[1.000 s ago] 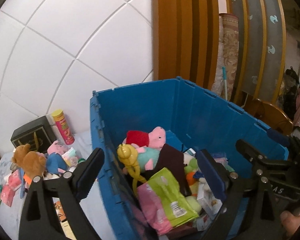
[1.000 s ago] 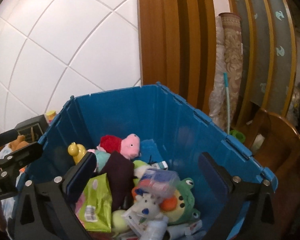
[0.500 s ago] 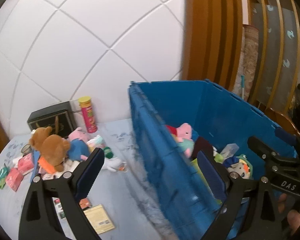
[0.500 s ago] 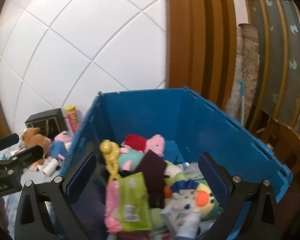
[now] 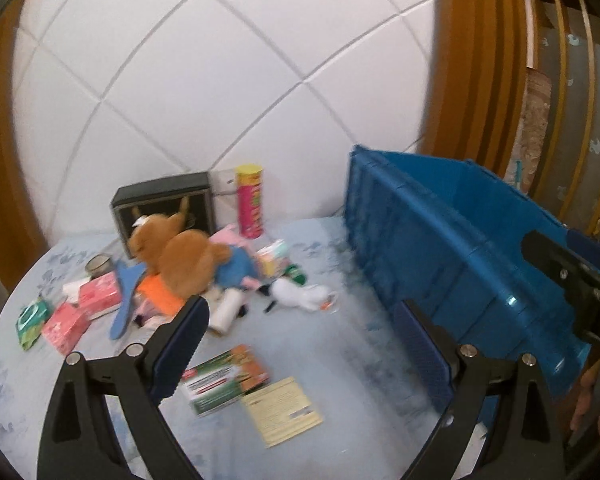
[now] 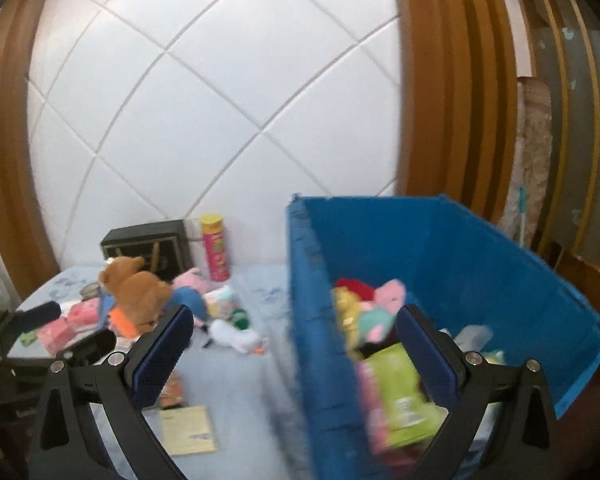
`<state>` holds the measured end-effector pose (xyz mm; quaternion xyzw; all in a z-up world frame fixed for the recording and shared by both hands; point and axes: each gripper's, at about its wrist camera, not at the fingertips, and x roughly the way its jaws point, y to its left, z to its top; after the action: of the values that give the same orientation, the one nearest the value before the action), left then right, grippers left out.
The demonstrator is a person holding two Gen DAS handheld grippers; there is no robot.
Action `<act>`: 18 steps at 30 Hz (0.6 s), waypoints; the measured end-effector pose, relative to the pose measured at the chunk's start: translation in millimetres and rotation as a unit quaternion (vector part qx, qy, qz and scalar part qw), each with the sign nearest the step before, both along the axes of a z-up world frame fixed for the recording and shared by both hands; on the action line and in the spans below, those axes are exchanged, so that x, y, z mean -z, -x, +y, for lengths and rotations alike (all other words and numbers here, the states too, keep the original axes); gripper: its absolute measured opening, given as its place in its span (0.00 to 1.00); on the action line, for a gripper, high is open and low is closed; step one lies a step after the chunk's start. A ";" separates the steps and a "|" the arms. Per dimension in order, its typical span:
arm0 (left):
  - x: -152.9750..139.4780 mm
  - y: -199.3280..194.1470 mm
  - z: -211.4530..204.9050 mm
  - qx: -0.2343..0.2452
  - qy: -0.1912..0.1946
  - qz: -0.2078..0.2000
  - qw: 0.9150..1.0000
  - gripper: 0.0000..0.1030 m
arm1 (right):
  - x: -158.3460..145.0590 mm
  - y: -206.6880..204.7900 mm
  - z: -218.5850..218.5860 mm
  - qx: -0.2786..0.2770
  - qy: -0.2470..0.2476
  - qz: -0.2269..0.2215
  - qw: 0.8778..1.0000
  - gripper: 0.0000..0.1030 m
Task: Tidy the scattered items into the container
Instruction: 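Move both tools back over the table toward the pink tissue packs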
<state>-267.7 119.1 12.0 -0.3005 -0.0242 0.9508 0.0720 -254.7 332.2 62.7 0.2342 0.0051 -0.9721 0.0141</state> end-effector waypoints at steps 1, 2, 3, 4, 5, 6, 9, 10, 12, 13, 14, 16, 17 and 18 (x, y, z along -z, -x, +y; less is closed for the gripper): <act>5.3 -1.2 -15.7 -0.005 -0.001 -0.005 1.000 0.92 | 3.3 1.1 -12.4 -0.002 0.000 -0.004 1.000 1.00; 11.8 -1.2 -31.7 -0.012 -0.001 -0.014 1.000 0.92 | 7.7 2.2 -26.5 -0.004 0.000 -0.008 1.000 1.00; 17.5 -1.1 -44.8 -0.018 -0.001 -0.020 1.000 0.92 | 12.1 3.4 -38.1 -0.008 0.001 -0.013 1.000 1.00; 23.6 -1.0 -58.6 -0.025 -0.001 -0.027 0.999 0.92 | 17.0 5.1 -50.3 -0.012 0.003 -0.019 1.000 1.00; 30.9 -1.1 -74.3 -0.034 -0.001 -0.036 0.999 0.92 | 23.3 8.3 -63.7 -0.019 0.004 -0.028 0.999 1.00; 37.6 -1.5 -87.4 -0.043 0.000 -0.045 0.998 0.92 | 29.7 11.4 -75.0 -0.024 0.003 -0.037 0.999 1.00; 58.1 -3.2 -123.3 -0.071 0.006 -0.071 0.995 0.92 | 52.1 20.3 -107.5 -0.046 0.006 -0.065 0.997 1.00; 64.1 -4.7 -133.7 -0.081 0.007 -0.077 0.994 0.92 | 59.7 24.1 -118.2 -0.056 0.008 -0.075 0.996 1.00; 74.8 -7.2 -154.5 -0.104 0.005 -0.089 0.991 0.92 | 71.9 31.7 -134.9 -0.071 0.007 -0.090 0.993 1.00; 80.6 -8.5 -166.1 -0.118 0.004 -0.095 0.988 0.92 | 77.6 35.9 -142.6 -0.078 0.006 -0.096 0.992 1.00; 85.9 -9.6 -176.2 -0.132 0.004 -0.102 0.986 0.92 | 83.1 39.8 -149.9 -0.086 0.005 -0.102 0.991 1.00; 95.8 -12.6 -195.1 -0.161 0.006 -0.114 0.980 0.92 | 92.9 46.6 -161.1 -0.105 0.006 -0.112 0.988 1.00; 99.7 -14.8 -203.0 -0.172 0.009 -0.119 0.978 0.92 | 98.0 50.2 -163.1 -0.109 0.008 -0.118 0.987 1.00; 103.6 -17.1 -210.8 -0.184 0.012 -0.124 0.975 0.92 | 103.0 53.7 -165.2 -0.114 0.010 -0.124 0.986 1.00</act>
<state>-250.6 -91.8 -91.6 -0.4074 -0.0769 0.9032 -0.1113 -308.5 167.0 -40.3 0.3510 0.0205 -0.9274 0.1276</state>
